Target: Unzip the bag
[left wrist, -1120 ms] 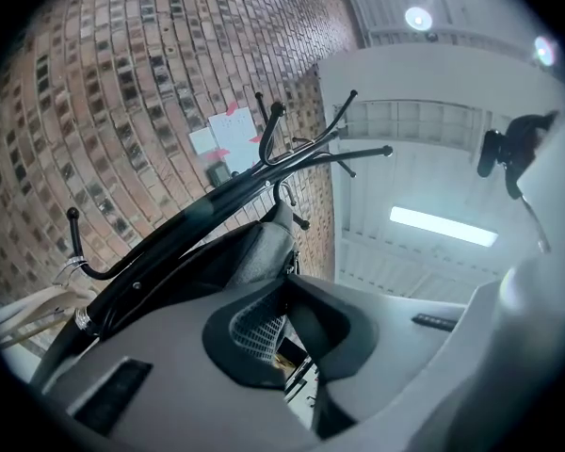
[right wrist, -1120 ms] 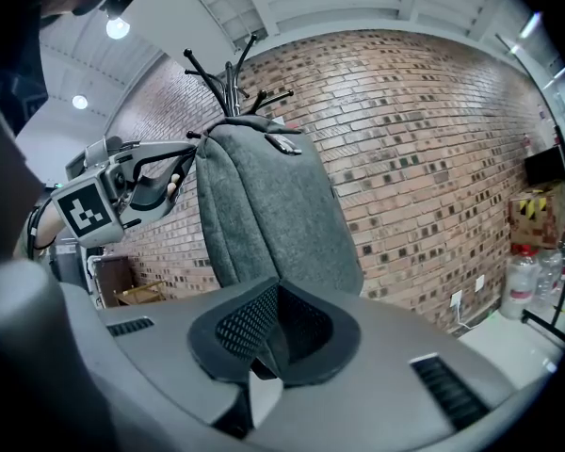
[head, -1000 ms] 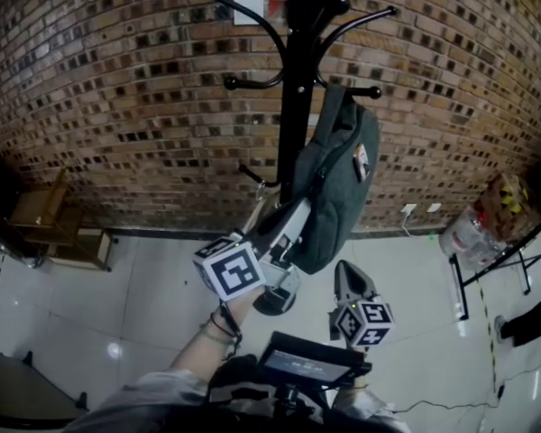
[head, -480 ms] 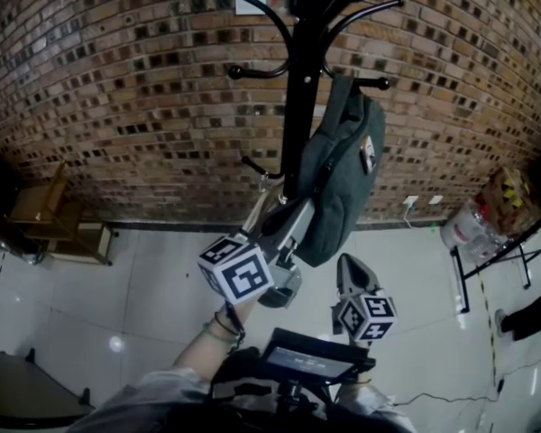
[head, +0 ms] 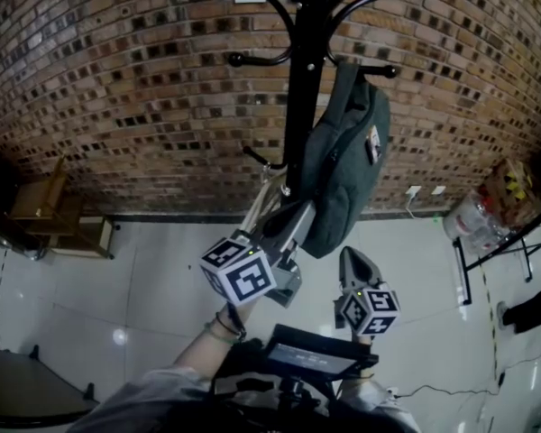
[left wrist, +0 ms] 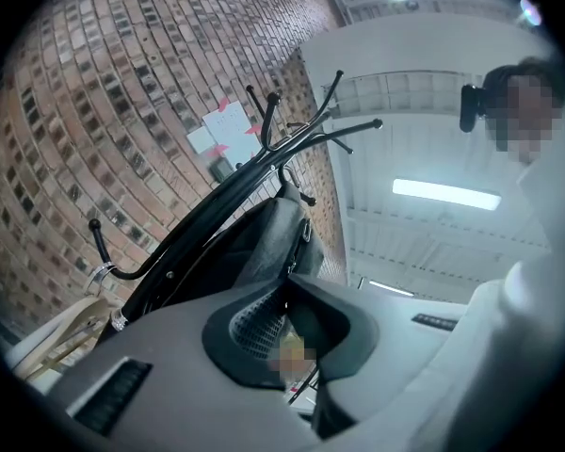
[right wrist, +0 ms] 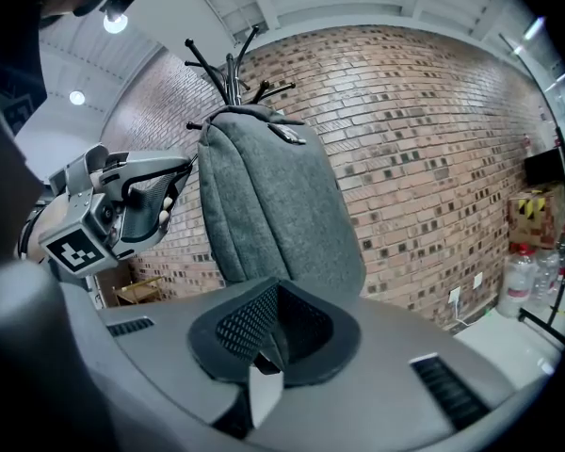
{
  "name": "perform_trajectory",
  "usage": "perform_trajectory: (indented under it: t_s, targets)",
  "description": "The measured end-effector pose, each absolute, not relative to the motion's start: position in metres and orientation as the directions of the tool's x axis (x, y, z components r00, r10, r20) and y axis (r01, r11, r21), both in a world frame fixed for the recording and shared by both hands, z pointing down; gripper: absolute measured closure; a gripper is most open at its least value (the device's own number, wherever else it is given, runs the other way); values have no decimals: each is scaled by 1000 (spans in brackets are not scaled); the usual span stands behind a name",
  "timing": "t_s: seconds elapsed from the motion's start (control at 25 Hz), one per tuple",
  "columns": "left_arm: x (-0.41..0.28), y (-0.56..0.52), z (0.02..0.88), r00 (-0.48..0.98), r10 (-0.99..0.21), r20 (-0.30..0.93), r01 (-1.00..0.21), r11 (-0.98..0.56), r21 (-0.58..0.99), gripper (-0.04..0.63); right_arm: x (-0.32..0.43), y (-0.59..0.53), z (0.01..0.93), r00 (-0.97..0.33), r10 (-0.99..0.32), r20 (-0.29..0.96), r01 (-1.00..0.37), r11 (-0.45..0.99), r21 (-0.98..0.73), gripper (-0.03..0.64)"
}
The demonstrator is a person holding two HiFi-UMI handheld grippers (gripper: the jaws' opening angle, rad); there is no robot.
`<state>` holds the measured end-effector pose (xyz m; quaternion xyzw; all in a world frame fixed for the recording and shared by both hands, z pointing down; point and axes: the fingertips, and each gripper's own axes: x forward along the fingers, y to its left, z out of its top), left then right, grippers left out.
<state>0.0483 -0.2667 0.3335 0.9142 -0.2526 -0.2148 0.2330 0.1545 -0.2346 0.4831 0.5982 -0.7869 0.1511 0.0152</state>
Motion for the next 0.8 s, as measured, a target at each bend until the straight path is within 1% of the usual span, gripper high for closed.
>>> perform_trajectory:
  t_s: [0.12, 0.28, 0.48, 0.8]
  targets:
    - [47, -265, 345, 784, -572, -240, -377, -746, 549, 589, 153, -235, 485, -285, -935, 210, -946, 239, -220, 627]
    - [46, -262, 352, 787, -567, -242, -360, -741, 566, 589, 149, -235, 485, -293, -933, 209, -943, 246, -223, 627]
    - [45, -260, 360, 787, -582, -205, -397, -732, 554, 589, 146, -235, 486, -297, -931, 211, -942, 250, -225, 627]
    - [45, -256, 386, 793, -588, -157, -422, -716, 556, 589, 145, -234, 485, -295, -932, 212, -943, 247, -224, 627]
